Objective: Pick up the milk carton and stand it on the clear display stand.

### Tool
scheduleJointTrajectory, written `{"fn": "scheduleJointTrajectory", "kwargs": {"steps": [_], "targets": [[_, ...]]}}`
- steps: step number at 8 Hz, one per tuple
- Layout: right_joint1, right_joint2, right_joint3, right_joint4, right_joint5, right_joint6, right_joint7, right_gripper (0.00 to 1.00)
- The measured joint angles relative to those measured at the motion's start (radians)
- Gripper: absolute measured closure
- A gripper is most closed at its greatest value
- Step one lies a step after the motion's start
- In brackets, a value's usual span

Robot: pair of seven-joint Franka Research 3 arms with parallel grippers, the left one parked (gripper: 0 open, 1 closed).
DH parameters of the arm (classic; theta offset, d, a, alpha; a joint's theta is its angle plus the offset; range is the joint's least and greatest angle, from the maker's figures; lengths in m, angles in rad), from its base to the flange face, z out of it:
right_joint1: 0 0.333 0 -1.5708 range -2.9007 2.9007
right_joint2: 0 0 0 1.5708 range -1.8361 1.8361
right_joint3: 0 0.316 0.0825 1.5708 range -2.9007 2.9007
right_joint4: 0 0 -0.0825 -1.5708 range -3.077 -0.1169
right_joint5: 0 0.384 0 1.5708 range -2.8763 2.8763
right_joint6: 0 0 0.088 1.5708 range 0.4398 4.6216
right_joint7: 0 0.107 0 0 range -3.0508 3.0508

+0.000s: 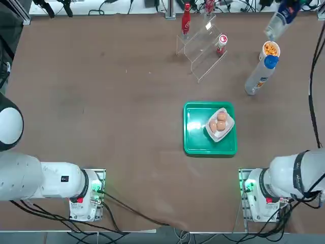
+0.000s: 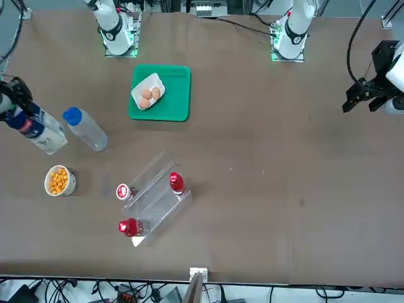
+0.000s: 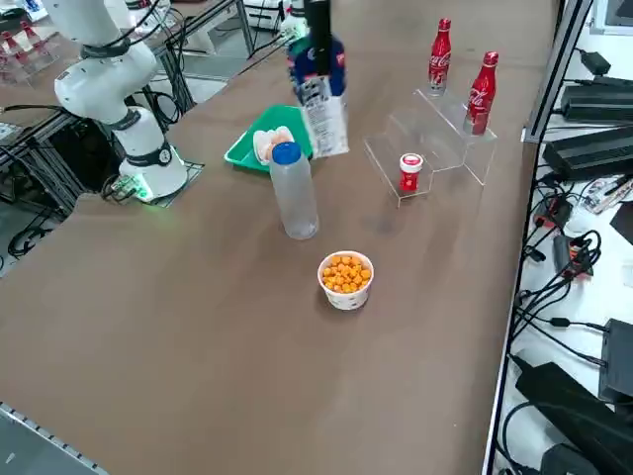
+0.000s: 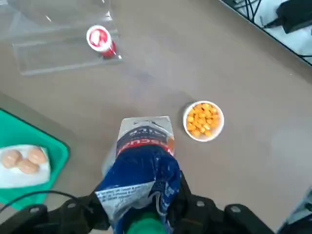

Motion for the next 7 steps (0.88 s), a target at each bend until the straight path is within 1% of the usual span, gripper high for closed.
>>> {"fn": "scheduleJointTrajectory", "kwargs": {"steps": [2, 4, 7], "targets": [[0.093, 0.031, 0.001, 0.041, 0.000, -0.010, 0.154, 0.50], [0.184, 0.065, 0.002, 0.058, 0.010, 0.002, 0.301, 0.50], [0.233, 0.136, 0.002, 0.100, 0.058, 0.048, 0.355, 0.51]]}}
